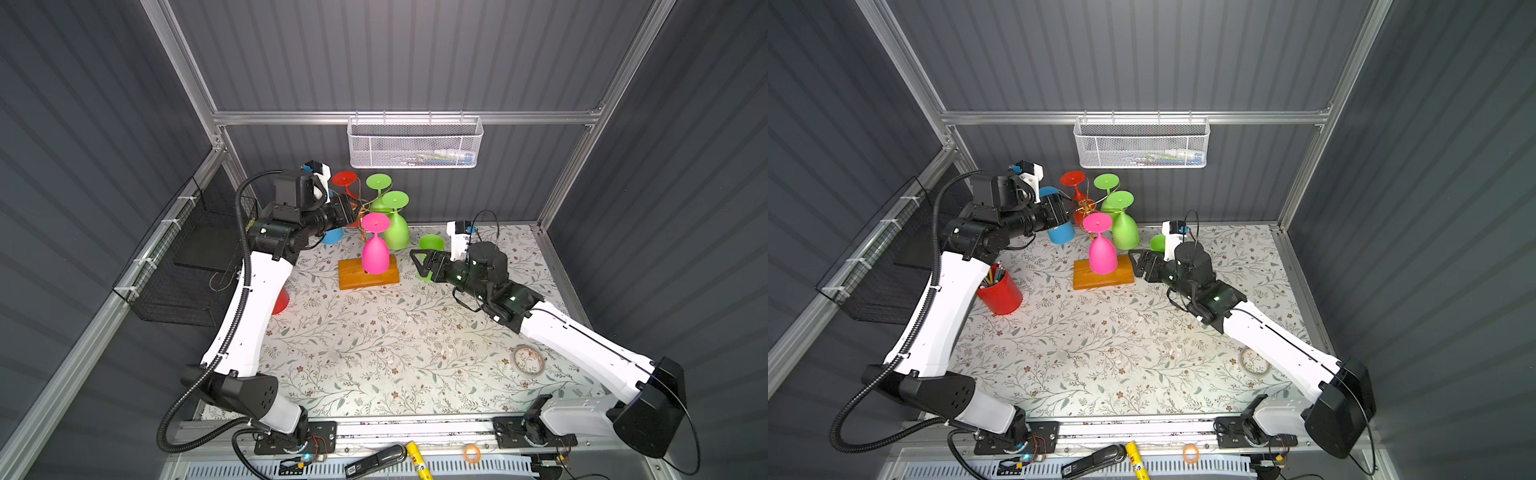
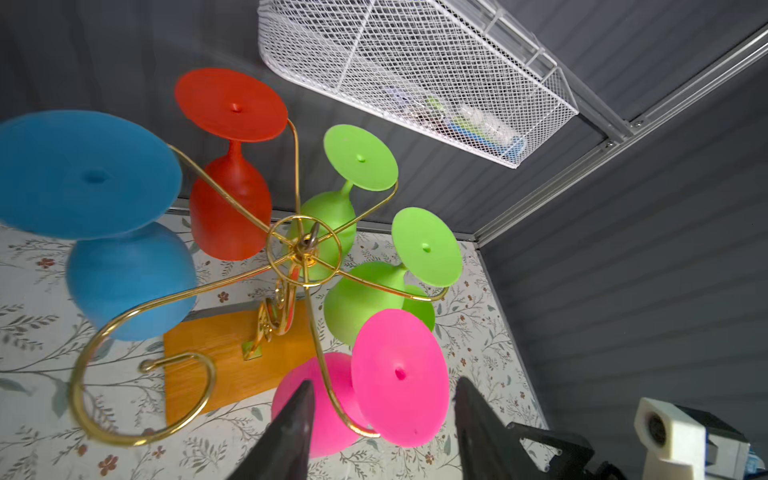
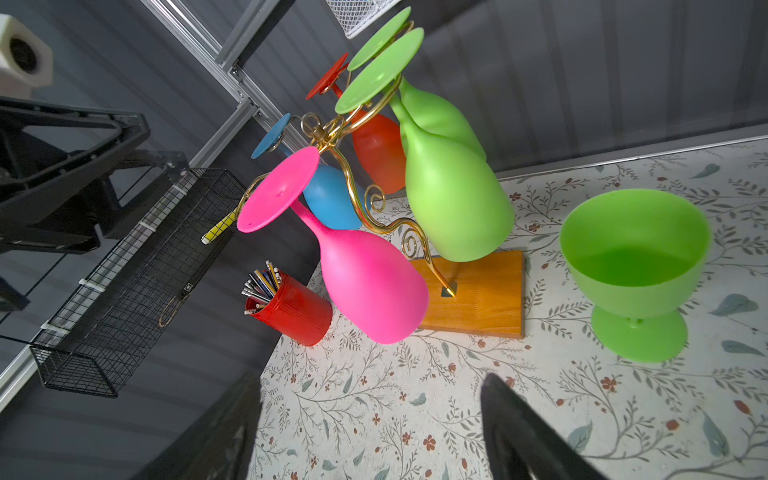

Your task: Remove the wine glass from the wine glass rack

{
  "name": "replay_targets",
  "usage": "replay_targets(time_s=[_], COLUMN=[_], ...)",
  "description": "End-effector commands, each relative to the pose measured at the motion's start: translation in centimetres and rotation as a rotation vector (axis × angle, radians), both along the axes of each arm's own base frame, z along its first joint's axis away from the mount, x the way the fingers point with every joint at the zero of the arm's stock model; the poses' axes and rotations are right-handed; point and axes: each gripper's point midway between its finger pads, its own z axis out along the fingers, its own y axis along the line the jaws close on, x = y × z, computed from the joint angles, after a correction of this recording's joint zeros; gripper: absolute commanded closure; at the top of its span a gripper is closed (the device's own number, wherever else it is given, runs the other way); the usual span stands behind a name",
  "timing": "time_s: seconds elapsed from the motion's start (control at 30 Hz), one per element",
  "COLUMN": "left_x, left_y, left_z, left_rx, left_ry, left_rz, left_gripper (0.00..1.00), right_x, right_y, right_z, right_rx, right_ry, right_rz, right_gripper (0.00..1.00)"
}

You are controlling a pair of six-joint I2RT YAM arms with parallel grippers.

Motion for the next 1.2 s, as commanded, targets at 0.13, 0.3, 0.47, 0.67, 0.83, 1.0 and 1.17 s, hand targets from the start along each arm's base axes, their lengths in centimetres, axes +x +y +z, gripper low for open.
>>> replay_targets(time_s=[0.13, 0.3, 0.47, 0.67, 0.83, 1.0, 1.17], left_x=[1.3, 1.7, 2.0, 2.4, 2.8, 2.9, 2.9], left_y=[-1.5, -1.7, -1.6, -1.6, -1.4, -1.7, -2.1], left_z=[-1.0, -1.9, -2.3, -3.1, -3.7, -3.8, -3.7], left_rx=[-0.098, -0.118, -0.127, -0.141, -0.151, -0.172, -0.194], left_ry=[0.085, 0.124, 0.144, 0.18, 0.209, 0.224, 0.235], left_rz=[-0.019, -0.009, 0.011, 0.034, 0.066, 0.061, 0.048], left_gripper=[0.47, 0.5, 0.53, 0.54, 0.55, 0.56, 0.56], right_x=[-0.1, -0.2, -0.3, -0.4, -0.5, -0.4, -0.3], right_y=[-0.5, -0.6, -0.9, -1.0, -1.0, -1.2, -1.2], right_z=[0.2, 0.0, 0.0, -0.1, -0.2, -0.2, -0.5], right_rx=[-0.024, -0.032, -0.04, -0.042, -0.046, -0.05, -0.055], right_ry=[-0.007, -0.014, -0.022, -0.026, -0.027, -0.036, -0.03], right_rz=[-0.021, -0.022, -0.028, -0.028, -0.026, -0.034, -0.037], right_gripper=[0.18, 0.18, 0.18, 0.18, 0.18, 0.18, 0.18])
